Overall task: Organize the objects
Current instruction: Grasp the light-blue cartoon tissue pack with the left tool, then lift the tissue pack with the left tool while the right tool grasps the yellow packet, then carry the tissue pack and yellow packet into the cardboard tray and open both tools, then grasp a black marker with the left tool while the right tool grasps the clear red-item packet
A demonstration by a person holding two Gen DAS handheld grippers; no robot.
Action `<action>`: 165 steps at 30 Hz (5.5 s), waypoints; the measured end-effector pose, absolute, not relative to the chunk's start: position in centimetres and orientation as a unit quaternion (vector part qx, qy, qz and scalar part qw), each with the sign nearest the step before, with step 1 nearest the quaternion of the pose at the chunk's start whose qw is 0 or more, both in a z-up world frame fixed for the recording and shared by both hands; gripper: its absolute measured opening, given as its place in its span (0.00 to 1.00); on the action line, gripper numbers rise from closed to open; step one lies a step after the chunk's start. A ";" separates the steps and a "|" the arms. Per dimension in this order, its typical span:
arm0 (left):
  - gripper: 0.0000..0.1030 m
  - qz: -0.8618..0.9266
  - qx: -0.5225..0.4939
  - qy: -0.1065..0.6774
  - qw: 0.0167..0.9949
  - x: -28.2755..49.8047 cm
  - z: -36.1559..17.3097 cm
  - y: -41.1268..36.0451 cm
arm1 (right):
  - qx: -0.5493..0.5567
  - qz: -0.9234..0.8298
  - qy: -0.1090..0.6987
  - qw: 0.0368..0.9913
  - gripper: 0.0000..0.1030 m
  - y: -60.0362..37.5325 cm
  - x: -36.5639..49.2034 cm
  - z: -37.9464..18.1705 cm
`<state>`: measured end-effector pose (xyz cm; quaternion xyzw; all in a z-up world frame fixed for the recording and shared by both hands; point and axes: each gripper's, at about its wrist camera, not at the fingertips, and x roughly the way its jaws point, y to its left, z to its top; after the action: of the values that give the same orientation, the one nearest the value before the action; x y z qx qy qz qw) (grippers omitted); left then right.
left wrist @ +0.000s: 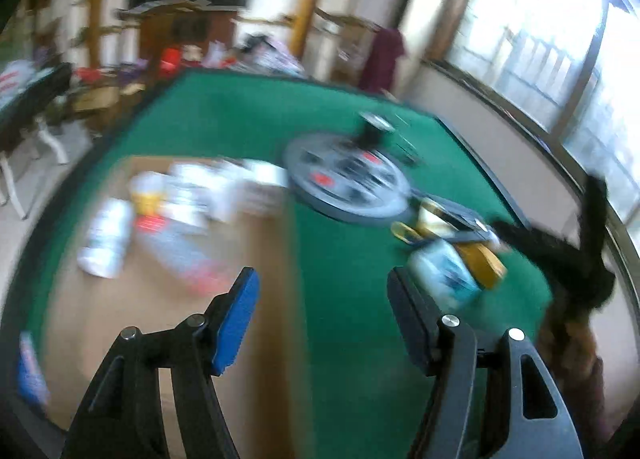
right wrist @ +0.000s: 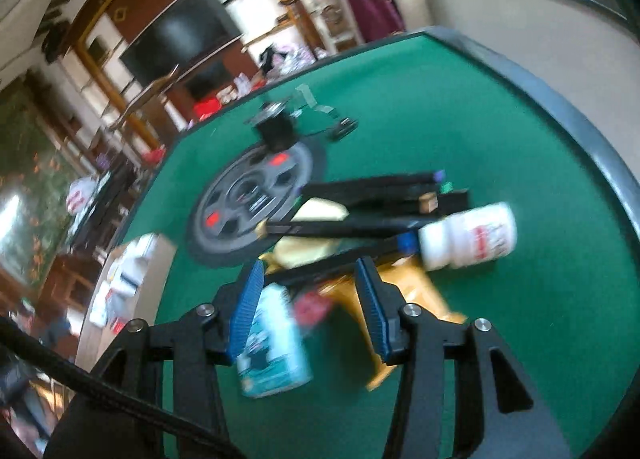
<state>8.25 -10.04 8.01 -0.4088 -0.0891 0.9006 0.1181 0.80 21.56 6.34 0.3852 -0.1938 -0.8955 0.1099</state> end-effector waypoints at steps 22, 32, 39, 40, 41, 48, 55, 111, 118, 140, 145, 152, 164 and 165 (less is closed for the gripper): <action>0.58 0.873 -0.470 -0.049 0.124 1.5 1.1 6.0 | 0.375 -0.891 -0.237 0.095 0.52 27.1 -0.9 5.7; 0.31 0.880 -0.446 -0.021 0.160 2.2 1.6 6.3 | 0.385 -0.891 -0.226 0.081 0.52 26.9 -1.1 5.1; 0.20 0.898 -0.404 -0.029 0.173 5.5 4.8 3.2 | 0.379 -0.902 -0.195 0.071 0.52 26.2 -0.9 5.2; 0.20 0.900 -0.398 -0.031 0.174 6.0 5.2 2.6 | 0.378 -0.903 -0.192 0.069 0.53 26.2 -0.9 5.2; 0.20 0.900 -0.395 -0.036 0.179 6.5 5.4 2.2 | 0.376 -0.904 -0.190 0.067 0.53 26.1 -0.8 5.2; 0.18 0.904 -0.391 -0.039 0.167 8.1 5.9 -0.6 | 0.371 -0.913 -0.162 0.054 0.53 25.3 -0.5 5.2; 0.19 0.888 -0.431 -0.023 0.157 6.7 3.5 0.6 | 0.369 -0.915 -0.152 0.053 0.53 25.1 -0.4 5.2; 0.10 0.911 -0.404 -0.076 0.008 9.8 5.5 -20.8 | 0.470 -0.826 -0.115 0.290 0.42 8.0 3.4 9.4; 0.10 0.883 -0.463 -0.078 -0.003 5.5 2.6 -22.2 | 0.485 -0.818 -0.040 0.307 0.42 -3.2 1.5 7.9; 0.45 0.879 -0.454 -0.141 -0.028 5.2 2.2 -24.9 | 0.497 -0.839 0.052 0.216 0.42 -9.5 -2.4 3.5; 0.52 0.885 -0.439 -0.154 -0.027 6.8 3.2 -25.2 | 0.501 -0.835 0.042 0.221 0.45 -9.1 -2.0 3.5; 0.52 0.894 -0.417 -0.156 -0.040 8.8 4.7 -25.6 | 0.466 -0.855 0.007 0.226 0.45 -6.6 -0.7 5.7; 0.56 0.941 -0.320 -0.079 -0.071 12.8 8.8 -20.8 | 0.391 -0.896 0.024 0.210 0.55 -1.6 4.0 7.9; 0.56 0.944 -0.314 -0.073 -0.066 12.9 9.1 -20.2 | 0.390 -0.897 0.027 0.208 0.55 -1.0 4.4 7.7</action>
<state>12.93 -20.16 9.11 -0.3143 -0.0729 0.9442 -0.0662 4.36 -0.97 7.68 0.3896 0.0273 -0.8967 0.2081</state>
